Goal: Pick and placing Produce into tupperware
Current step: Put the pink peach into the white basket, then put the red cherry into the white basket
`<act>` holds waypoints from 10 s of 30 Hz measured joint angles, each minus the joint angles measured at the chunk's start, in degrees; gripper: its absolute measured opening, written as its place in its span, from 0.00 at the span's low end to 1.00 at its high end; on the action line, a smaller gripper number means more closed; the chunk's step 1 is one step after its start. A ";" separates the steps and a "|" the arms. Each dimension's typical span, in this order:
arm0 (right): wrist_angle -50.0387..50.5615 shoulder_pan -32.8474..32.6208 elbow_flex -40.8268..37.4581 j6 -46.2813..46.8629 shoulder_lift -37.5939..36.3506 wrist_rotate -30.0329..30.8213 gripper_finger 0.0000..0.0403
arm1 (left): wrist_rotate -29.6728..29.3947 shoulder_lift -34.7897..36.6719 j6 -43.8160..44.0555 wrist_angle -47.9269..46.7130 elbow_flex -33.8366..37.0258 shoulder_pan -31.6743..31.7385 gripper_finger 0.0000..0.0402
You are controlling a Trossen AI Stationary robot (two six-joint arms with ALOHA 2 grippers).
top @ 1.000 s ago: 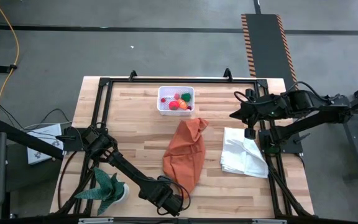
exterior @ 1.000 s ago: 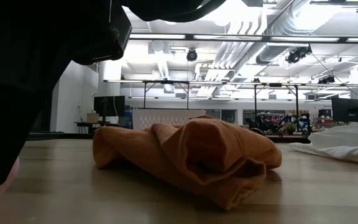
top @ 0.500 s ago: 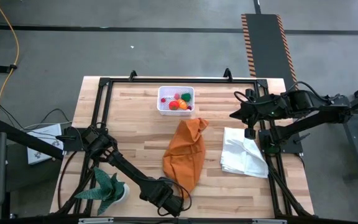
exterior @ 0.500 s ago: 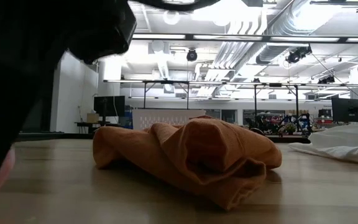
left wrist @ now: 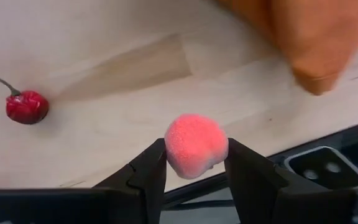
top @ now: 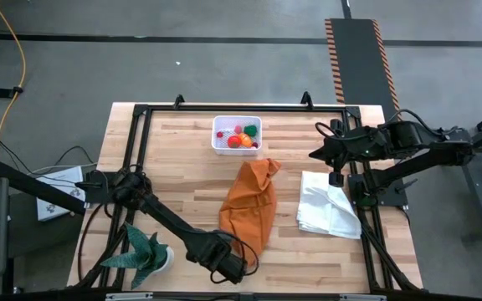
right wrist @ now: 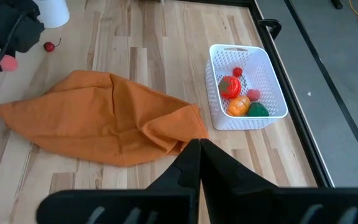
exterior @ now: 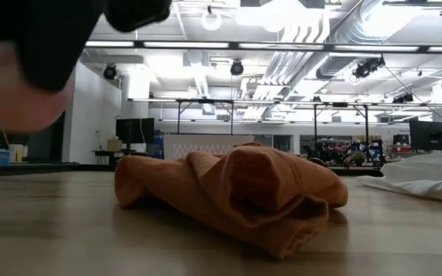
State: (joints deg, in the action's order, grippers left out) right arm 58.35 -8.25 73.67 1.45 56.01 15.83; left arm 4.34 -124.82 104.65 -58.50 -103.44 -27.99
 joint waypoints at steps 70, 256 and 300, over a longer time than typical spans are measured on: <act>-6.35 0.00 0.00 3.82 0.02 3.76 0.00 | 3.19 25.84 -63.89 -22.54 0.02 43.28 0.35; -9.73 0.01 -0.02 2.56 4.06 4.99 0.00 | 25.19 40.37 -42.48 -20.99 33.11 35.83 0.01; -7.62 0.00 -0.02 -3.26 4.09 -4.09 0.00 | -19.41 40.31 -2.97 -8.11 13.72 8.14 0.00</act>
State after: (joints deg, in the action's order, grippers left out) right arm 50.72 -8.25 73.65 -1.81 60.10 11.75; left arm -15.08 -84.51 101.68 -66.61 -89.72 -19.85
